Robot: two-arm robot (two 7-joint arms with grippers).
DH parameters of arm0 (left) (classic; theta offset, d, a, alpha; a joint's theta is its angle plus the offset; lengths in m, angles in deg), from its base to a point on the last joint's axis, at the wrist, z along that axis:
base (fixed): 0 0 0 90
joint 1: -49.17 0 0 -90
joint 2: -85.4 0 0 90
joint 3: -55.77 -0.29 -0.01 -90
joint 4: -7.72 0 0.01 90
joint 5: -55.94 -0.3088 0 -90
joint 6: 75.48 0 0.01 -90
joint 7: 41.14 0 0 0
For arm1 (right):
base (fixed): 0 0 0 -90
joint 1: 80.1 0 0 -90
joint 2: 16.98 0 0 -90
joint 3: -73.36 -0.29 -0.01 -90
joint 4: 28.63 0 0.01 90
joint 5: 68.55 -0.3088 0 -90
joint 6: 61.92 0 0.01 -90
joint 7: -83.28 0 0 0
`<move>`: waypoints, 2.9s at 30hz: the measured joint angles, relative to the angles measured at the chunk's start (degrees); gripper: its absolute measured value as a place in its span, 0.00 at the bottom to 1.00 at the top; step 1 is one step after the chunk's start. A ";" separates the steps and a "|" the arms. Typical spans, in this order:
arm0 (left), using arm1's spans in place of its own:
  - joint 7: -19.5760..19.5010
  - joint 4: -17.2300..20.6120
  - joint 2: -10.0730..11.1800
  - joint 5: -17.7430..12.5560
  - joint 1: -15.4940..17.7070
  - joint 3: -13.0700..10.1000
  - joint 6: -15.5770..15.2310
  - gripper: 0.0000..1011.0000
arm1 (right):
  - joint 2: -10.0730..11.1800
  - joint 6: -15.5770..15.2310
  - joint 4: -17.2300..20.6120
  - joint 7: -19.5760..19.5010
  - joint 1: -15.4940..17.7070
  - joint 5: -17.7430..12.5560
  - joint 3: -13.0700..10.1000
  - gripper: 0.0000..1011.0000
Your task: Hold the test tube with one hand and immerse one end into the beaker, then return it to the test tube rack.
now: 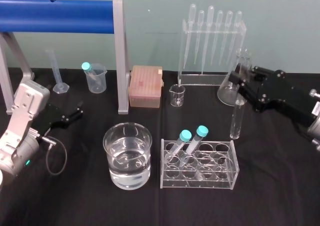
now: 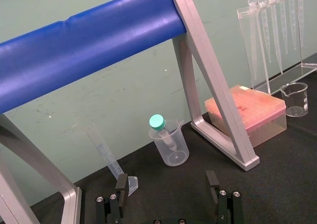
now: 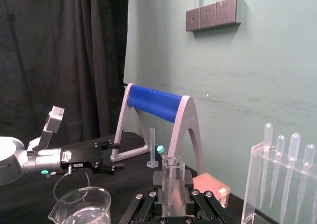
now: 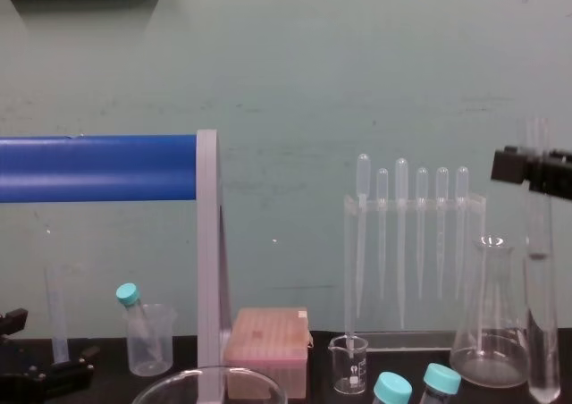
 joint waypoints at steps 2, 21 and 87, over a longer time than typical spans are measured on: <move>0.00 0.00 0.00 0.00 0.00 0.00 0.00 0.99 | -0.70 -0.02 -1.11 0.80 -0.32 0.20 0.32 0.22; 0.00 0.00 0.00 0.00 0.00 0.00 0.00 0.99 | -4.28 -0.43 -7.11 4.58 -2.67 0.42 3.32 0.22; 0.00 0.00 0.00 0.00 0.00 0.00 0.00 0.99 | -6.75 -1.49 -16.58 8.55 -6.25 2.05 7.36 0.41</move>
